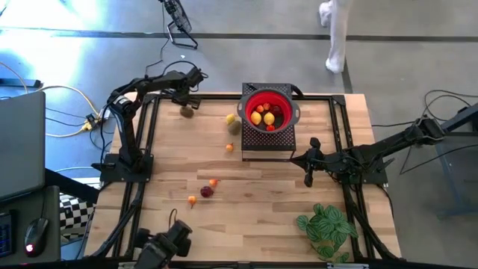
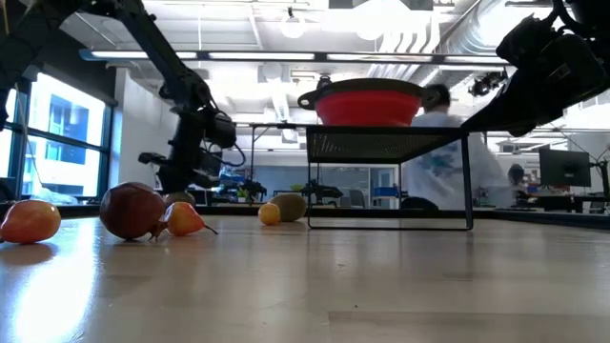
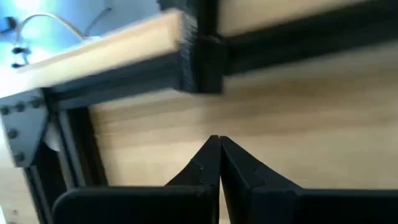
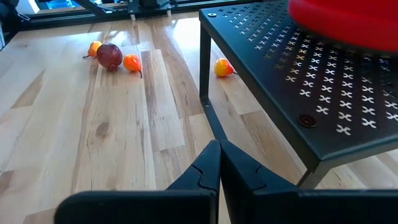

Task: Pick & Place Fruit
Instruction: Put the left brown kiwi into the red strainer bowl on the shelf

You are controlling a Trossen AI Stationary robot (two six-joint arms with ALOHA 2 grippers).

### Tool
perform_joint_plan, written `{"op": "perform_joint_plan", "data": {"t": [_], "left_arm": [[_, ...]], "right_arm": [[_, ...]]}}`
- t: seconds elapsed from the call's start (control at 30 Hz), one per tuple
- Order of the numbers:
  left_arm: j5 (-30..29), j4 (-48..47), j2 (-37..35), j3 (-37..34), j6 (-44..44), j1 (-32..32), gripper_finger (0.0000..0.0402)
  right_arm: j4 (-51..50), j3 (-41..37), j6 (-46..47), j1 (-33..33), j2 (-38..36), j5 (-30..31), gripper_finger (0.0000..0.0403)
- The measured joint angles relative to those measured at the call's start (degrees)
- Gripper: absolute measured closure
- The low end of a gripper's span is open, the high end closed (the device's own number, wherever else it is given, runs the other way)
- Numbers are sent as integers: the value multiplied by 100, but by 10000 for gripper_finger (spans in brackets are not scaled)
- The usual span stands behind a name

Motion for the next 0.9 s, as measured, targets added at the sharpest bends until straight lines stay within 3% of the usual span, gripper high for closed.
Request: {"op": "perform_joint_plan", "data": {"t": [0.23, 0.43, 0.9], "left_arm": [[61, -236, 0, 2, 193, -119, 401], [588, -225, 0, 11, 417, -249, 402], [611, -202, 0, 11, 430, -847, 402]], "right_arm": [[0, 0, 0, 1, -2, 2, 401], [4, 0, 12, -2, -2, 2, 401], [39, 0, 168, 0, 1, -3, 401]]}}
